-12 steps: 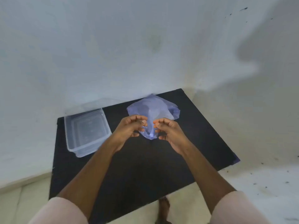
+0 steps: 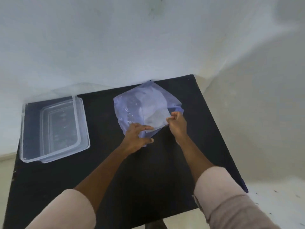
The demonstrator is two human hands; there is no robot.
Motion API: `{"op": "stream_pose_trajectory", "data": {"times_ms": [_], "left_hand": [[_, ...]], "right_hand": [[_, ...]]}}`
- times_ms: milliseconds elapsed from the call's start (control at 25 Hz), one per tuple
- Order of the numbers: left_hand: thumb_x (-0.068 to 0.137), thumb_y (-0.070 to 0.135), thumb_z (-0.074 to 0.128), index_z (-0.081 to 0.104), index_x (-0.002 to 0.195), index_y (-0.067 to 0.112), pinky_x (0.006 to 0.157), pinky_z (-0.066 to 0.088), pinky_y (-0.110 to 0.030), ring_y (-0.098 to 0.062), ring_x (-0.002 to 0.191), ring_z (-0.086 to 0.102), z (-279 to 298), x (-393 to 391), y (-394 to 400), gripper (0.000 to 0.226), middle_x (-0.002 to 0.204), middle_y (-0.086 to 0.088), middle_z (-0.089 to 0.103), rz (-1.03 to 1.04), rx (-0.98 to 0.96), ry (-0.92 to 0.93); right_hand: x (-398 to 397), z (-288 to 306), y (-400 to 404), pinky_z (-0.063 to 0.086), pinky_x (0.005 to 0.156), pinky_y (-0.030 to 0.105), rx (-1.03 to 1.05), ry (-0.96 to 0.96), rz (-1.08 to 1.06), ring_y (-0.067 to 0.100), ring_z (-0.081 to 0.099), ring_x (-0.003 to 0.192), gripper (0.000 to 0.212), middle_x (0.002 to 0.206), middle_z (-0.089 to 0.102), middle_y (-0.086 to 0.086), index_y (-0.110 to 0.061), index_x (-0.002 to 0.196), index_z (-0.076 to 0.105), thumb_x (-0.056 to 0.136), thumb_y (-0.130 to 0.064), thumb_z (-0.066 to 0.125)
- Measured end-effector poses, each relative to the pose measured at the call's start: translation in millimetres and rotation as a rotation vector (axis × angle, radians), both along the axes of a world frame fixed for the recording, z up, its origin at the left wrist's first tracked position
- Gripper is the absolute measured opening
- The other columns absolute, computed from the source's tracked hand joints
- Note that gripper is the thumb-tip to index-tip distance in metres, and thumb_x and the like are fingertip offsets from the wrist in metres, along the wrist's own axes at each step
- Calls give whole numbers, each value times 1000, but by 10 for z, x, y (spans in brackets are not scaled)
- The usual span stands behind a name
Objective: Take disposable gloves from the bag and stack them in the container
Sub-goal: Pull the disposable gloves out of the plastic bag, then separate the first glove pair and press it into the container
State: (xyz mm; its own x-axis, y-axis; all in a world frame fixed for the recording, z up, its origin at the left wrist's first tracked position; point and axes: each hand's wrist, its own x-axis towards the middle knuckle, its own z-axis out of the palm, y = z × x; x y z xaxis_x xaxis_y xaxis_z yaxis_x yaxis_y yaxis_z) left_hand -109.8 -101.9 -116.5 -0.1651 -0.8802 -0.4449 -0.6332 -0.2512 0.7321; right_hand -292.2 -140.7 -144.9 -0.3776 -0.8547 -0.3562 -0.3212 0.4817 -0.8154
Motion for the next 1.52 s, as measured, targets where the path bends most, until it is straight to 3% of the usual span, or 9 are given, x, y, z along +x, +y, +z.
{"op": "stream_pose_trajectory", "data": {"times_ms": [120, 240, 360, 520, 640, 800, 960, 1120, 1520], "left_hand": [[80, 33, 73, 55, 132, 39, 113, 21, -57, -37, 144, 12, -204, -98, -123, 55, 156, -9, 15, 32, -29, -270], [81, 32, 69, 43, 142, 36, 110, 22, -59, -37, 141, 18, -311, -143, -232, 66, 152, -9, 24, 49, -98, -355], [84, 25, 66, 40, 144, 30, 106, 27, -56, -35, 135, 27, -346, -102, -360, 65, 148, -8, 37, 161, -221, -301], [88, 29, 63, 41, 145, 25, 99, 31, -47, -35, 126, 34, -360, 12, -519, 61, 146, -7, 44, 186, -333, -254], [92, 35, 56, 40, 145, 25, 101, 31, -47, -33, 129, 35, -384, 78, -563, 56, 148, -6, 44, 164, -323, -281], [94, 39, 50, 39, 144, 24, 102, 33, -54, -35, 131, 34, -428, 191, -562, 54, 148, -6, 44, 136, -288, -288], [94, 36, 53, 35, 146, 24, 109, 24, -60, -37, 140, 27, -425, 248, -324, 57, 154, -8, 37, 66, -243, -264], [89, 32, 60, 44, 140, 28, 110, 25, -57, -33, 140, 27, -399, 392, 234, 54, 156, -4, 34, 0, -361, -246], [74, 52, 70, 55, 119, 26, 96, 43, -43, -21, 111, 51, -663, 567, 1722, 54, 122, -2, 54, -80, -172, -283]], "right_hand": [[-29, -202, -309, 48, 72, 28, 21, 250, 136, 29, 63, 98, 39, 115, 60, 15, -5, 116, 57, 80, -20, 65], [-12, -275, -482, 43, 57, 28, 77, 263, 176, 24, 61, 67, 11, 78, 62, 8, -9, 72, 63, 71, -19, 68], [92, -288, -500, 42, 51, 25, -47, -115, -23, 14, 51, 56, 23, 63, 54, 3, -11, 59, 52, 74, -9, 69], [331, -330, -464, 49, 66, 37, 99, -684, -308, 28, 58, 83, 12, 90, 60, 15, -8, 84, 55, 83, -7, 67], [372, -281, -387, 52, 62, 35, 141, -822, -403, 31, 59, 90, 13, 98, 60, 15, -2, 99, 60, 86, -1, 61], [167, -143, 225, 54, 56, 32, 147, -936, -372, 22, 63, 76, 17, 79, 64, 8, -12, 72, 60, 83, 0, 60], [-11, -129, 1151, 55, 57, 33, 220, -879, -274, 19, 65, 63, 28, 68, 64, 6, -18, 58, 62, 80, -1, 60], [28, -301, 1873, 55, 51, 29, 378, -794, -342, 25, 64, 73, 22, 75, 63, 8, -14, 65, 56, 83, -1, 59], [405, -497, 2378, 56, 56, 29, 427, -390, -320, 30, 66, 88, 12, 95, 65, 14, -6, 89, 58, 84, -12, 67]]}}
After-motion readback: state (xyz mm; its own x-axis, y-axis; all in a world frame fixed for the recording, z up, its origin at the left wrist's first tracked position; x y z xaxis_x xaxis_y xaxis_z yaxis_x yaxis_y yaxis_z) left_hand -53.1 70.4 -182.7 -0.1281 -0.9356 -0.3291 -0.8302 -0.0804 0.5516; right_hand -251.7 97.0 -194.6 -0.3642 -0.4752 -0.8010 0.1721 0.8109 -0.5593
